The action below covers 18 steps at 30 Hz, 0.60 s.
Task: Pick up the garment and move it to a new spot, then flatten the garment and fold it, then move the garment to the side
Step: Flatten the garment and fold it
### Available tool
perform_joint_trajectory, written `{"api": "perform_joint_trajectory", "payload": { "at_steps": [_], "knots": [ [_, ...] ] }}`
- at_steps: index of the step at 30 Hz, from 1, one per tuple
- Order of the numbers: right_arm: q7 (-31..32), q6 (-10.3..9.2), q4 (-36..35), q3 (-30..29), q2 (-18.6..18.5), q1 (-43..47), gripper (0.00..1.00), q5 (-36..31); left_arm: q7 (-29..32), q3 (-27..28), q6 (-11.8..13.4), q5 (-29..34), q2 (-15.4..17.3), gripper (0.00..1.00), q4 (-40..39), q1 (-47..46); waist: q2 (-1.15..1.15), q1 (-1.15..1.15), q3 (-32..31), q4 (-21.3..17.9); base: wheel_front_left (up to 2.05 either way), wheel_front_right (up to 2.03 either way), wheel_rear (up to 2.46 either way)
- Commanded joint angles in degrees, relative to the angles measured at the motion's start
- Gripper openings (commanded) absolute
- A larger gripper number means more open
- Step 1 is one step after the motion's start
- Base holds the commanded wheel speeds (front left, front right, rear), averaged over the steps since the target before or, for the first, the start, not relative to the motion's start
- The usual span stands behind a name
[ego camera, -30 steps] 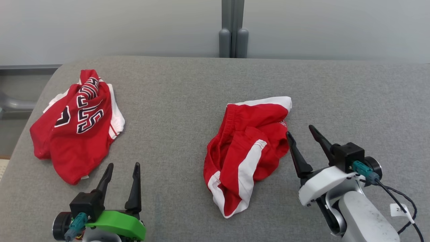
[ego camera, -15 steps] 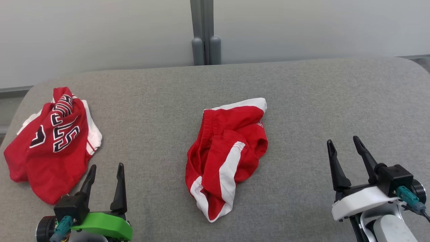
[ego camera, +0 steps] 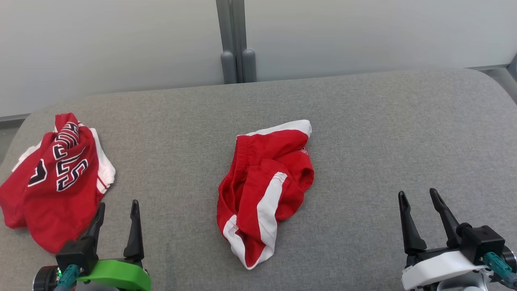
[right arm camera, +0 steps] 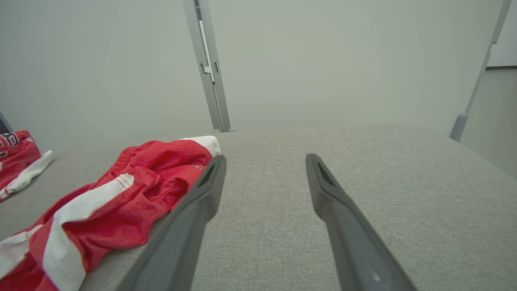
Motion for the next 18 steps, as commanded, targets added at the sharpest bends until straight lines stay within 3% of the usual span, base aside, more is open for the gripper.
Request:
{"api": "perform_joint_trajectory", "payload": {
  "at_steps": [1, 18],
  "knots": [
    [-0.17, -0.04, -0.43, -0.15, 0.10, 0.53, 1.00, 0.03, -0.02, 0.37, 0.22, 0.42, 0.33, 1.00, -0.16, 0.80, 0.00, 0.00, -0.01, 0.00, 0.00, 0.00, 0.00],
    [-0.17, -0.04, 0.64, 1.08, 0.94, -0.12, 1.00, -0.40, -0.02, 0.58, 0.12, 0.98, -0.11, 1.00, 0.38, 0.36, 0.00, 0.00, -0.08, 0.79, 0.00, 0.00, 0.00]
  ]
}}
